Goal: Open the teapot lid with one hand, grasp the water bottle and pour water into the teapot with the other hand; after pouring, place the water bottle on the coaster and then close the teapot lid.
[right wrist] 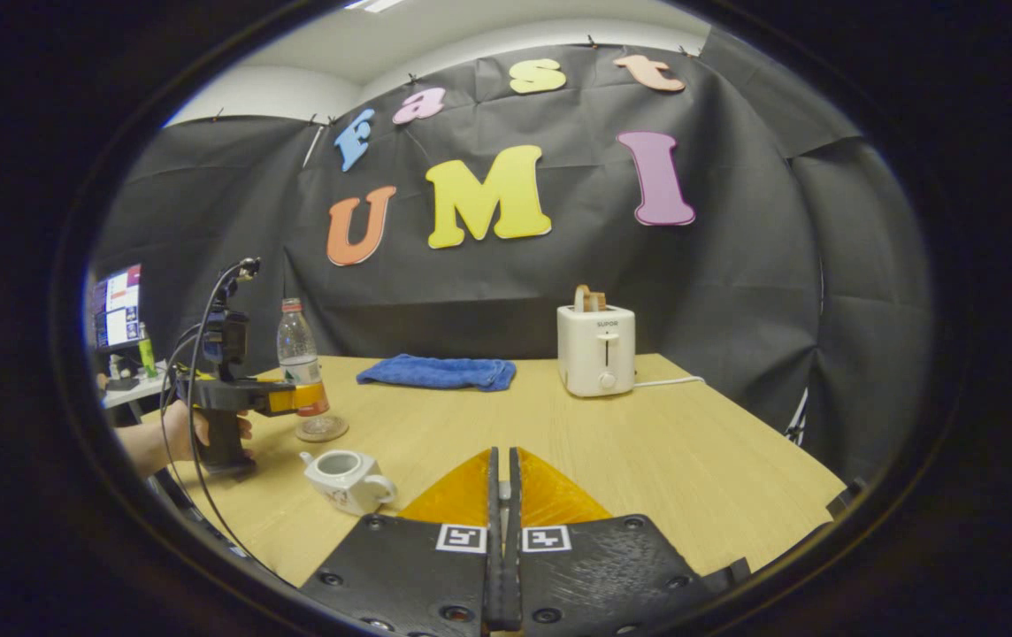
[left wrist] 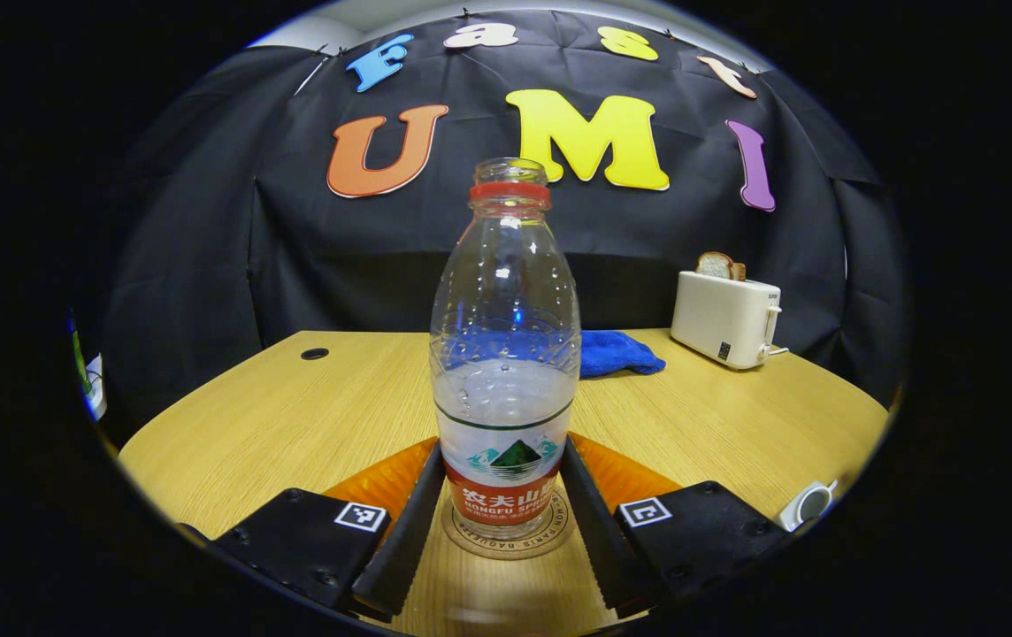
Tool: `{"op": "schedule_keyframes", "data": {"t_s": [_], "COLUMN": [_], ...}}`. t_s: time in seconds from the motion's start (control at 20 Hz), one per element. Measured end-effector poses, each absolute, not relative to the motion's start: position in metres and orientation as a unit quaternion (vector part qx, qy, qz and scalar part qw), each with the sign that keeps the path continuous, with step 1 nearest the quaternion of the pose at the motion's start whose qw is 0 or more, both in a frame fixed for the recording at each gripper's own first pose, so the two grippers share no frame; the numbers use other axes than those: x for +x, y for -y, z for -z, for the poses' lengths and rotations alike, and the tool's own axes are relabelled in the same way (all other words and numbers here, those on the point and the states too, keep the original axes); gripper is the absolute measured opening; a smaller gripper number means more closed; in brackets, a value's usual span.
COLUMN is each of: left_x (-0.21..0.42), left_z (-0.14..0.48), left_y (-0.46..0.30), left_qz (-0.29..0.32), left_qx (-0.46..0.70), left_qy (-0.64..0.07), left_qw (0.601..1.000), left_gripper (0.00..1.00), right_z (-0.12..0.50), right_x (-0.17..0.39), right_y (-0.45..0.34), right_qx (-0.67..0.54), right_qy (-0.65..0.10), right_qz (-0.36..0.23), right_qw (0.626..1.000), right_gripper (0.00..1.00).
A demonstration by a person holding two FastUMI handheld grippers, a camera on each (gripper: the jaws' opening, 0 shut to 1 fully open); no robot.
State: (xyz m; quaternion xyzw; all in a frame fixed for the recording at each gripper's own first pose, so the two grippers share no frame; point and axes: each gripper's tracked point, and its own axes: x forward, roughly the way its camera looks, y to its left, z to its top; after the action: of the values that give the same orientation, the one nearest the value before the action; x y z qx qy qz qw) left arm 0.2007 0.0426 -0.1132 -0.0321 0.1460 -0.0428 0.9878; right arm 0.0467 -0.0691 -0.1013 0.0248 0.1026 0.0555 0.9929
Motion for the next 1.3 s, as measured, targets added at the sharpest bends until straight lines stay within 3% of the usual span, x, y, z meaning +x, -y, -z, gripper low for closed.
{"op": "schedule_keyframes", "data": {"t_s": [0.25, 0.6, 1.3], "left_x": [0.196, 0.158, 0.021], "left_z": [0.113, 0.111, 0.053], "left_y": [-0.038, -0.054, -0.138], "left_qz": [0.047, 0.03, -0.068], "left_qx": [-0.038, -0.074, -0.065], "left_qy": [-0.154, -0.164, -0.073], "left_qw": [0.986, 0.983, 0.993], "left_gripper": [0.98, 0.99, 0.98], "right_z": [0.1, 0.093, 0.109], "right_x": [0.045, 0.049, 0.089], "right_y": [0.065, 0.036, -0.095], "right_qx": [0.024, 0.022, 0.004], "right_qy": [-0.102, -0.096, -0.101], "right_qz": [-0.057, -0.084, -0.207], "right_qw": [0.993, 0.992, 0.973], "right_gripper": [0.0, 0.0, 0.0]}}
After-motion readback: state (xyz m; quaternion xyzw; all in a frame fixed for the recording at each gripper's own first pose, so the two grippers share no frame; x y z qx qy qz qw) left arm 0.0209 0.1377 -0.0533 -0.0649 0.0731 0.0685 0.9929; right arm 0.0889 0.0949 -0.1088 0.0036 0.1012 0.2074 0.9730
